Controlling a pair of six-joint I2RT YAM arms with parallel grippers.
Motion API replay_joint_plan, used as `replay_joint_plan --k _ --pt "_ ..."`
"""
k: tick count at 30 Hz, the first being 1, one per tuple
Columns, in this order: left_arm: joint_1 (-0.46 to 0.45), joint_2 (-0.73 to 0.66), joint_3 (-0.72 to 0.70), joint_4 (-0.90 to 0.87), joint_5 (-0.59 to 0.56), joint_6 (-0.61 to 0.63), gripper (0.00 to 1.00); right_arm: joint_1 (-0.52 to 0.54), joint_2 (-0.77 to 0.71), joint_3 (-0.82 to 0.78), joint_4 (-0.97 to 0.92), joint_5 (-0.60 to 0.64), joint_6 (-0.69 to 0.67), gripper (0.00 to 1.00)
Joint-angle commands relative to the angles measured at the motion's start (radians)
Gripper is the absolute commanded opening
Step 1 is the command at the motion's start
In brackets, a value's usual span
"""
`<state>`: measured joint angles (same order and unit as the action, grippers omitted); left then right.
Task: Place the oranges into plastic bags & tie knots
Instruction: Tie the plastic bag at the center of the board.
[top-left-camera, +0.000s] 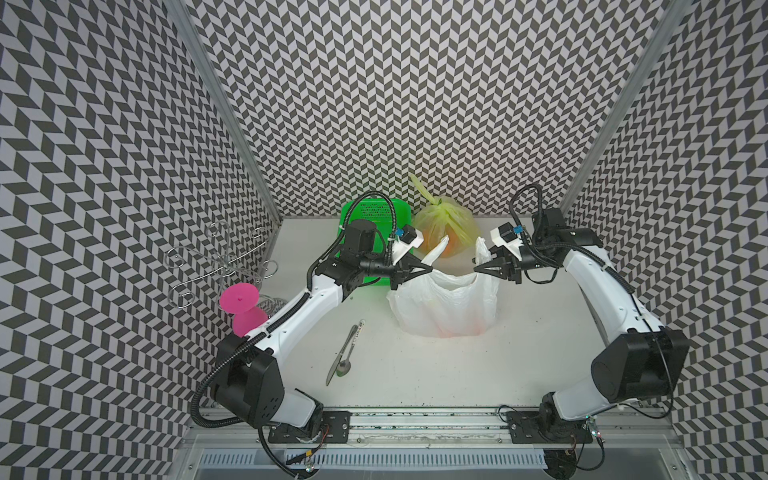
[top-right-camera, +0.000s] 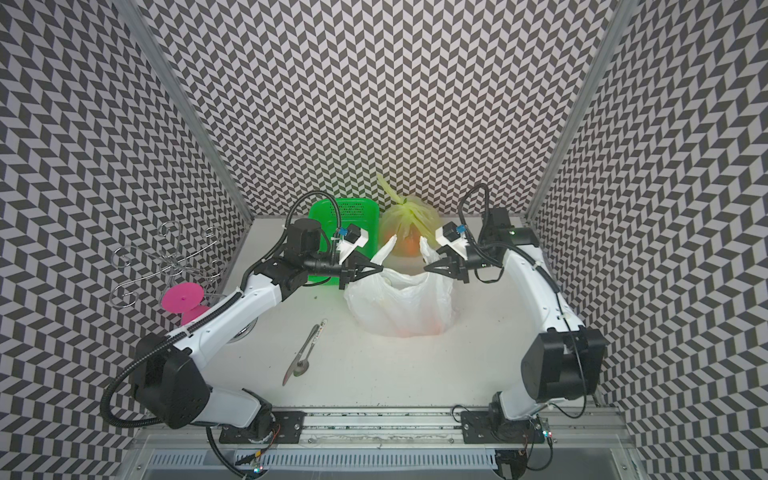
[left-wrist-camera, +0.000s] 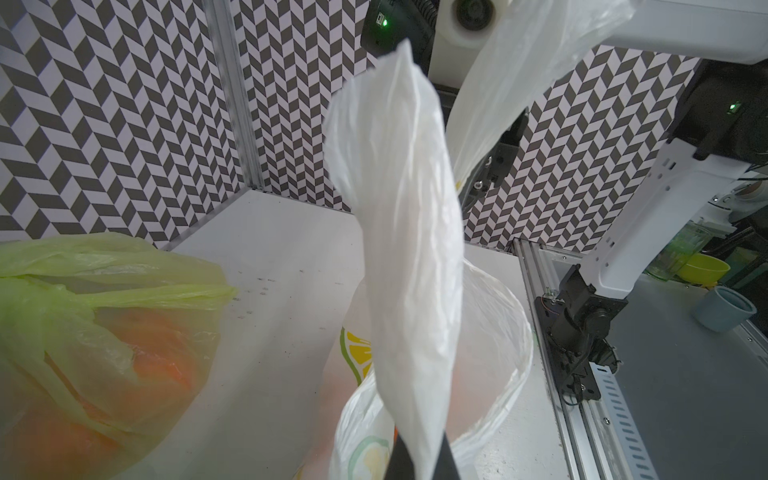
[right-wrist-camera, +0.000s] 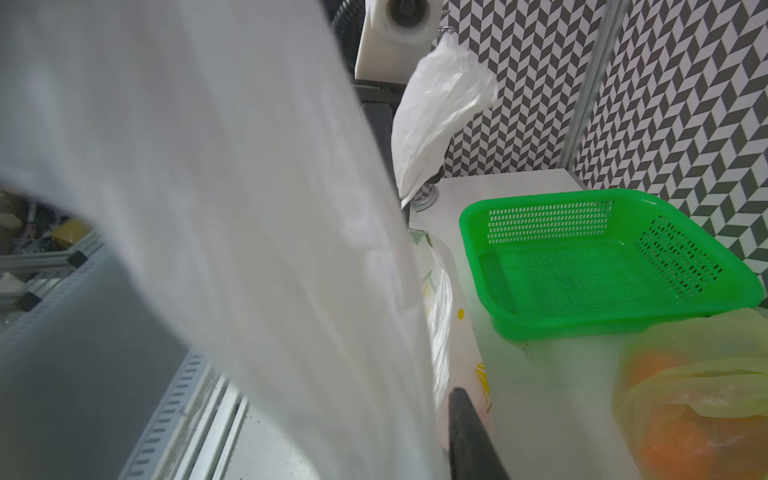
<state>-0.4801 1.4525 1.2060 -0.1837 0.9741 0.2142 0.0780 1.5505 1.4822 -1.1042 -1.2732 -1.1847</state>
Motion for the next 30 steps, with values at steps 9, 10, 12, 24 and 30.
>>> replay_joint_plan --k 9,10,12,24,30 --pt "-0.013 -0.040 -0.030 0.082 0.017 -0.024 0.00 0.086 -0.276 -0.338 0.748 0.209 0.659 0.05" --pt "-0.012 -0.043 -0.028 0.077 0.018 -0.011 0.00 0.100 -0.287 -0.336 0.746 0.235 0.662 0.05" --pt "-0.012 -0.048 -0.031 0.076 0.018 0.006 0.00 0.128 -0.298 -0.328 0.729 0.283 0.658 0.05" --pt "-0.013 -0.017 -0.039 0.067 -0.004 0.064 0.00 0.278 -0.372 -0.401 0.803 0.600 0.638 0.04" --pt "-0.012 -0.026 -0.039 0.027 -0.022 0.133 0.04 0.357 -0.381 -0.411 0.808 0.713 0.625 0.04"
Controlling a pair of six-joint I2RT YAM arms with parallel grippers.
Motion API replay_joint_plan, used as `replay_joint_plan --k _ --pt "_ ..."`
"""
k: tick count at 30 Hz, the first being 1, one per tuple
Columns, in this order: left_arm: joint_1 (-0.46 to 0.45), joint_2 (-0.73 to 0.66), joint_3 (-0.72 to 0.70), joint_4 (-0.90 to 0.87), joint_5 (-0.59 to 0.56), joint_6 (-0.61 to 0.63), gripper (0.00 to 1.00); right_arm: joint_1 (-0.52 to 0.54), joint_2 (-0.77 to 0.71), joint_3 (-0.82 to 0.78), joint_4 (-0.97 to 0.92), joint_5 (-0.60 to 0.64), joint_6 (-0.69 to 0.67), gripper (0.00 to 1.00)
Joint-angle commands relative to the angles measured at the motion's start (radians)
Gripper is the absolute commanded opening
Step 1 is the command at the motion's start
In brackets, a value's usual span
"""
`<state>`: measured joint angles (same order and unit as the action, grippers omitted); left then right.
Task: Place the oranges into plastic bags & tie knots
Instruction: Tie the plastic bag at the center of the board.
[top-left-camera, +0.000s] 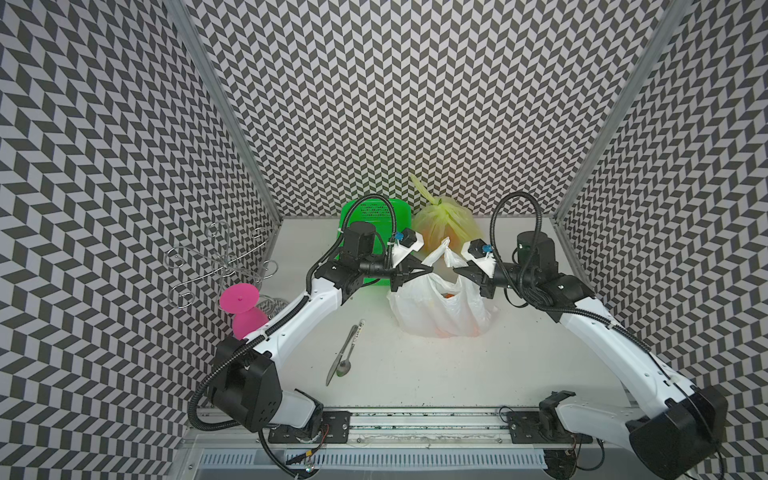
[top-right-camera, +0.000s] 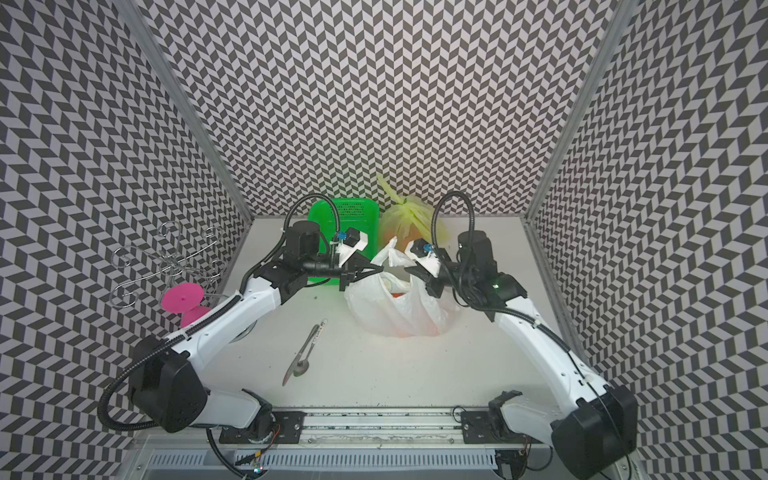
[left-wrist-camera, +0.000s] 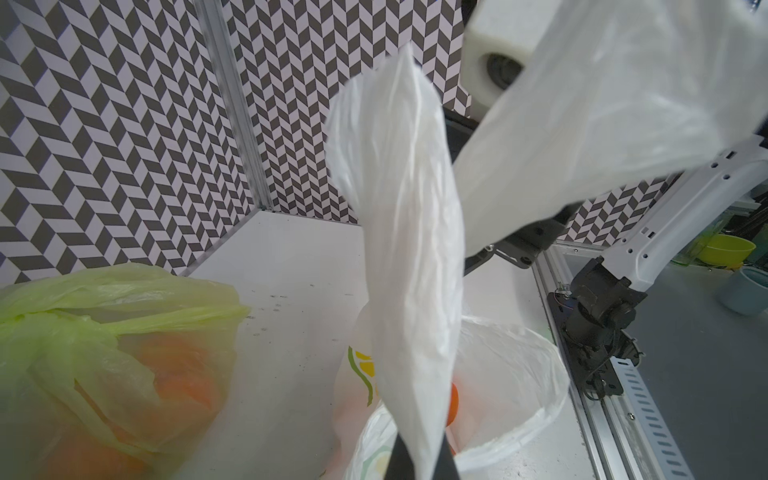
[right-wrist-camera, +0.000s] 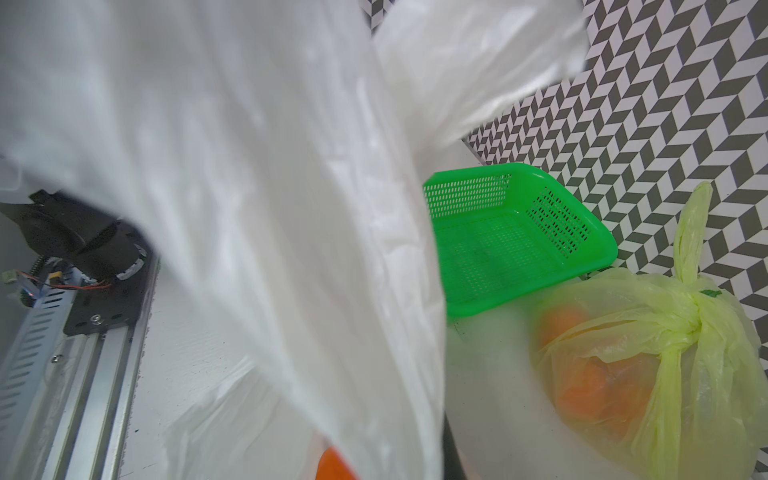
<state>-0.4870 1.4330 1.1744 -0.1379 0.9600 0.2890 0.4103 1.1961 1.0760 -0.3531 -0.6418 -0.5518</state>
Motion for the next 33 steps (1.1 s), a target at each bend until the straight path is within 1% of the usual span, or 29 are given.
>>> replay_joint_plan --k 1,6,11,18,24,33 --pt "-0.006 -0.008 -0.009 -0.023 -0.013 0.066 0.04 0.036 -0.027 -0.007 0.058 0.095 -0.008 0.03" --pt "-0.007 -0.004 -0.003 -0.035 -0.005 0.080 0.06 0.079 -0.023 -0.014 0.065 0.136 -0.010 0.04" --pt "-0.007 -0.006 -0.005 -0.023 0.015 0.063 0.07 0.106 -0.010 -0.016 0.060 0.183 -0.017 0.03" --pt "-0.009 -0.029 -0.046 0.002 0.045 0.079 0.13 0.130 0.011 -0.026 0.045 0.248 -0.030 0.03" --pt "-0.012 -0.024 -0.049 -0.005 0.042 0.108 0.21 0.133 0.011 -0.039 0.029 0.264 -0.033 0.02" --pt "-0.019 -0.044 -0.065 0.019 0.062 0.119 0.36 0.147 0.005 -0.060 0.026 0.301 -0.062 0.02"
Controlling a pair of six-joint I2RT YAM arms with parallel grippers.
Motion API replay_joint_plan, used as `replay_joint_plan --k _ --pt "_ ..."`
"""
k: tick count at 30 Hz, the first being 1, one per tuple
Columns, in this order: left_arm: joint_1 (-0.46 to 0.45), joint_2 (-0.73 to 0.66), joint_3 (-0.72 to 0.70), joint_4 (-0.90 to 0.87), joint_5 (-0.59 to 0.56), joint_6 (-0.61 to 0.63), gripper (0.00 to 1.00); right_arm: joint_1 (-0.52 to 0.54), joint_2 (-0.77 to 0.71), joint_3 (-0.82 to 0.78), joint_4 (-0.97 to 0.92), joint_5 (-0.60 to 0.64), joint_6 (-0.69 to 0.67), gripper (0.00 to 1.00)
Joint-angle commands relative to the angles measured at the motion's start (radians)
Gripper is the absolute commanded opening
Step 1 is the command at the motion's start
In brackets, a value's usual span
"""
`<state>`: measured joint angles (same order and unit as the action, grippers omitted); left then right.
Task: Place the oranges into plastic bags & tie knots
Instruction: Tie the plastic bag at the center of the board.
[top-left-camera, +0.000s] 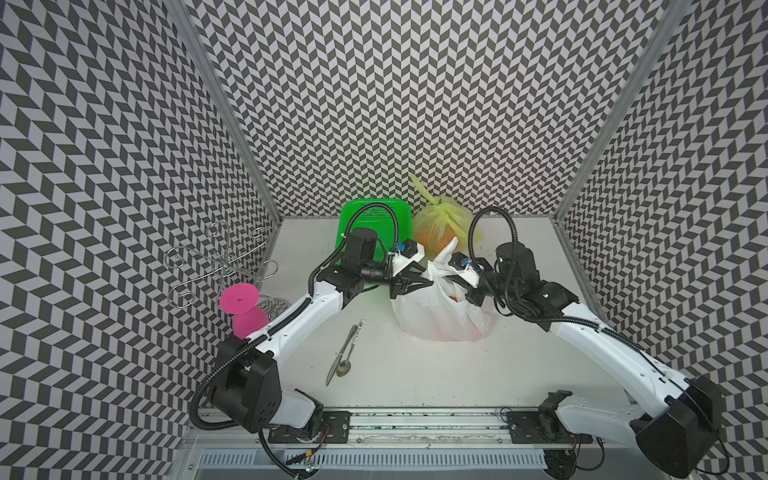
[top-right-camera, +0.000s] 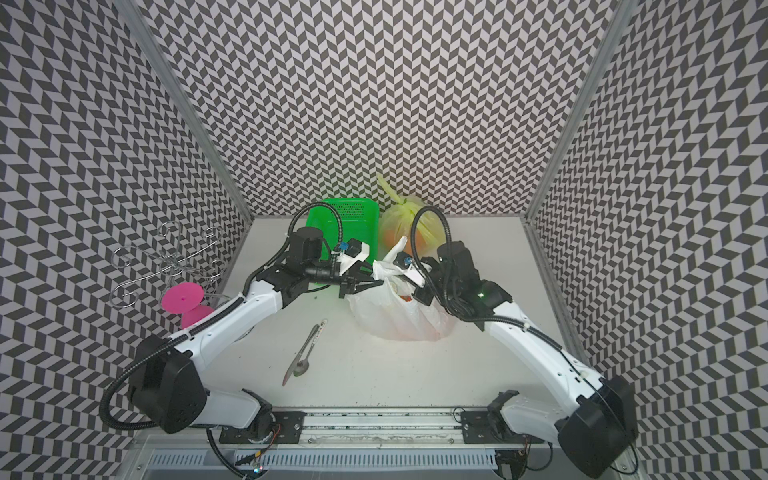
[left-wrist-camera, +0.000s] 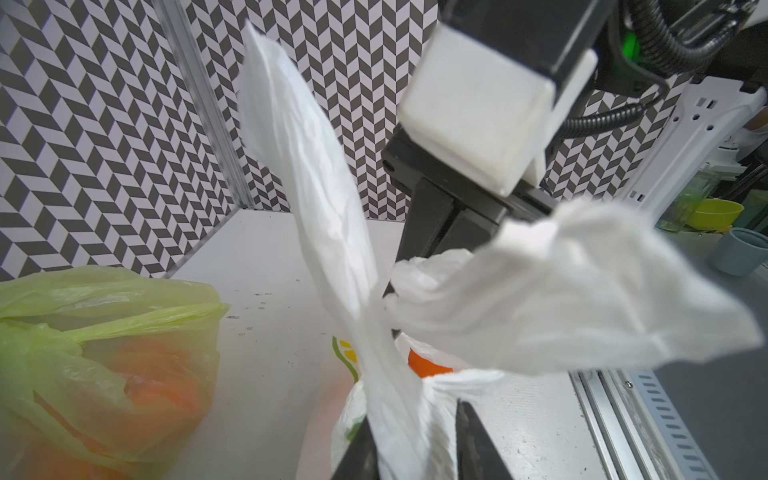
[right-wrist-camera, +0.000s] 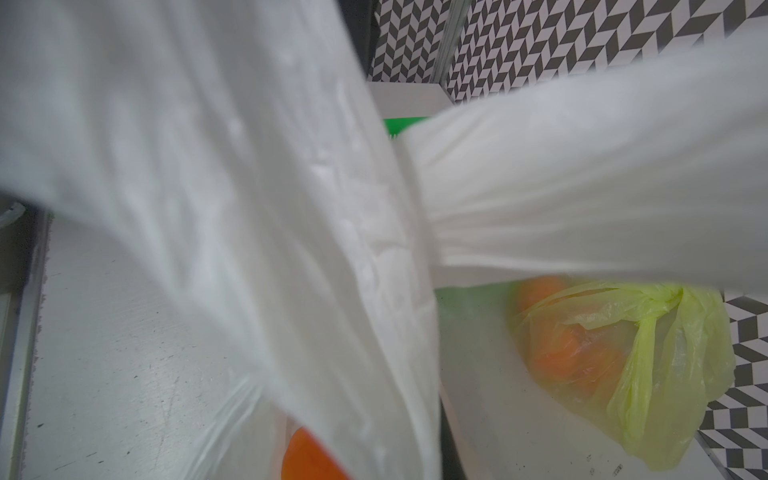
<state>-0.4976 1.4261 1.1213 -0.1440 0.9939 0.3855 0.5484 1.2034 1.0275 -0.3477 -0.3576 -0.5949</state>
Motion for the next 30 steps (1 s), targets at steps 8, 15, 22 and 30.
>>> replay_joint_plan --k 8,15,22,30 --pt "-0.016 -0.005 0.042 0.032 -0.023 0.017 0.64 0.010 -0.018 -0.013 0.046 0.052 0.016 0.02" --pt "-0.033 0.027 0.087 0.045 -0.074 0.023 0.85 0.011 -0.049 -0.023 0.053 0.066 0.032 0.01" --pt "-0.051 0.144 0.204 -0.032 -0.024 0.055 0.87 0.009 -0.068 -0.030 0.053 0.078 0.048 0.01" --pt "-0.059 0.139 0.199 -0.074 0.130 0.067 0.72 0.005 -0.081 -0.047 0.049 0.145 0.064 0.00"
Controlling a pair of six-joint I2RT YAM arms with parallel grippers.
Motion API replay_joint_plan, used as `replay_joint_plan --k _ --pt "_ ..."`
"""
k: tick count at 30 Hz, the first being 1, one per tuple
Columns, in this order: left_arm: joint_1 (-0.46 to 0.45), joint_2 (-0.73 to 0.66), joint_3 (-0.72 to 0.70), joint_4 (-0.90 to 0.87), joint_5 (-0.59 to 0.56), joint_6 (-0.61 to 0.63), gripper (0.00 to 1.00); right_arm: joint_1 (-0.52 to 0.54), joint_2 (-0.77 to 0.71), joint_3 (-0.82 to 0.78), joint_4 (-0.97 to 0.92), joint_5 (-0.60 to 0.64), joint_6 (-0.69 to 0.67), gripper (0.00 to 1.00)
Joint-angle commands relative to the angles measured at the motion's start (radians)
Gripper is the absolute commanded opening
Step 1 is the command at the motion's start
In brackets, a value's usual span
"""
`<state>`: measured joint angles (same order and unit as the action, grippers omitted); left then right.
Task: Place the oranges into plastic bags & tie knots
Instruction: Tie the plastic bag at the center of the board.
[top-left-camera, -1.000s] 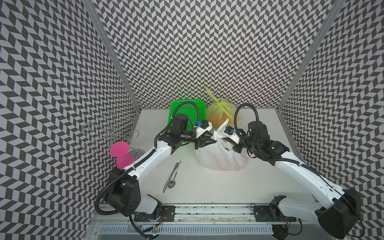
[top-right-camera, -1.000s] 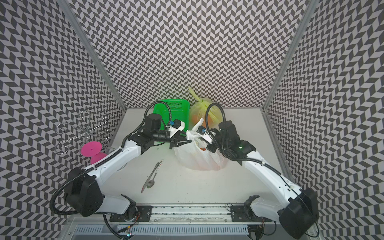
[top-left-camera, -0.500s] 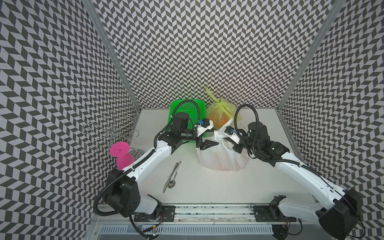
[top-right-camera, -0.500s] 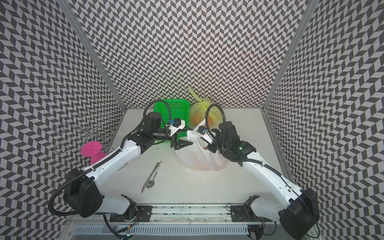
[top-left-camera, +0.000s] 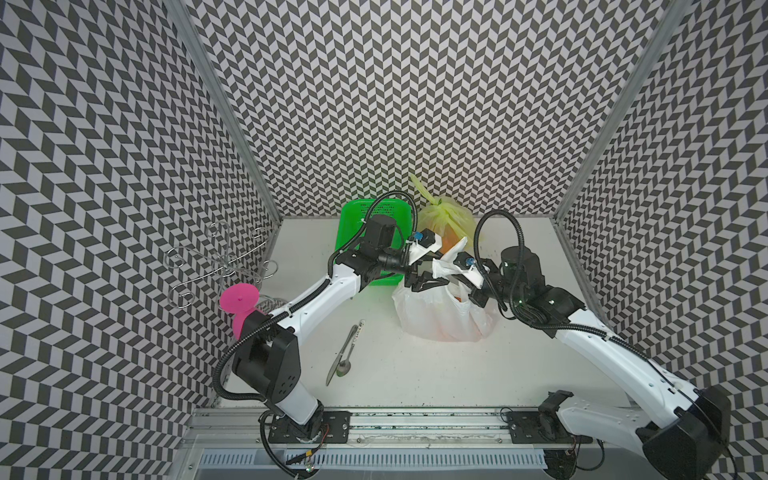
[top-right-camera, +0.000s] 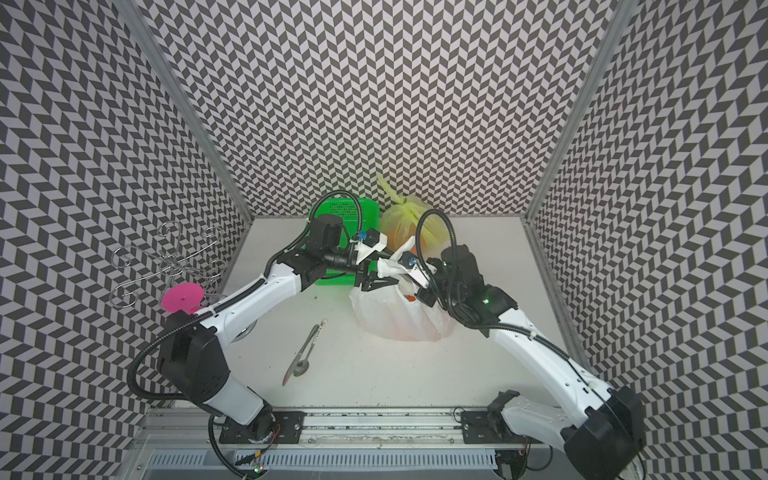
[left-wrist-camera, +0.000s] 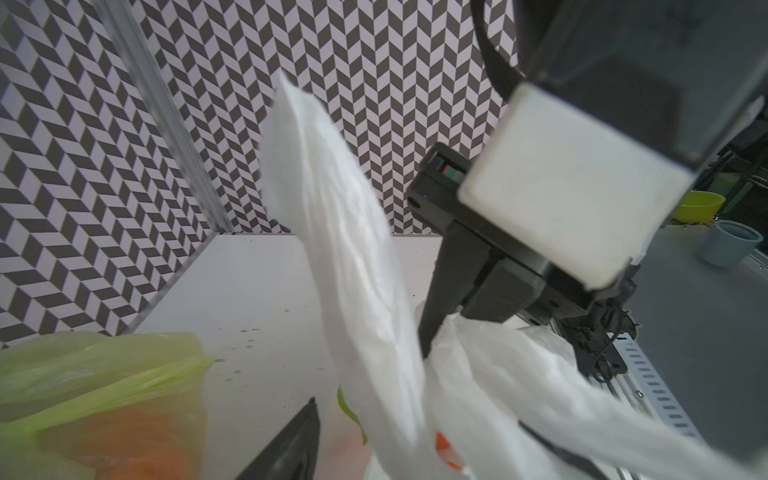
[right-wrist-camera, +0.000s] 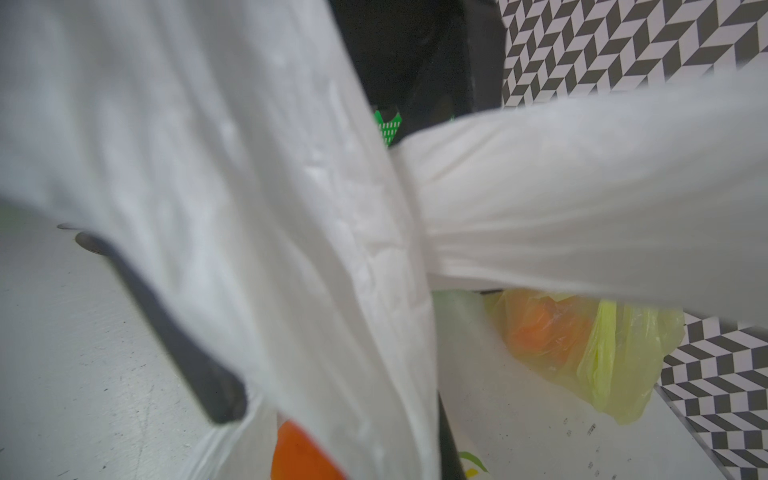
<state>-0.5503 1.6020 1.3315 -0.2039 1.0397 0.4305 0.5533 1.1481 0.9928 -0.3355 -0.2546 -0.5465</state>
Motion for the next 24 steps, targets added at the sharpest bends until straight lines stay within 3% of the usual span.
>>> replay_joint_plan --k 1,9,15,19,24 --pt "-0.007 -0.053 -0.029 0.007 0.085 0.014 0.71 -0.001 -0.025 -0.013 0.030 0.046 0.011 0.00" --pt "-0.008 -0.073 -0.088 0.140 0.051 -0.096 0.66 0.000 -0.046 -0.027 0.028 0.039 0.008 0.00" --pt "-0.011 -0.024 -0.028 0.128 0.002 -0.109 0.76 0.000 -0.059 -0.027 0.024 0.037 0.006 0.00" --pt "-0.032 0.008 0.021 0.080 -0.004 -0.097 0.77 0.000 -0.057 -0.028 0.026 0.038 0.007 0.00" --pt "-0.048 0.015 0.019 0.106 0.018 -0.132 0.71 -0.001 -0.057 -0.037 0.034 0.052 0.010 0.00"
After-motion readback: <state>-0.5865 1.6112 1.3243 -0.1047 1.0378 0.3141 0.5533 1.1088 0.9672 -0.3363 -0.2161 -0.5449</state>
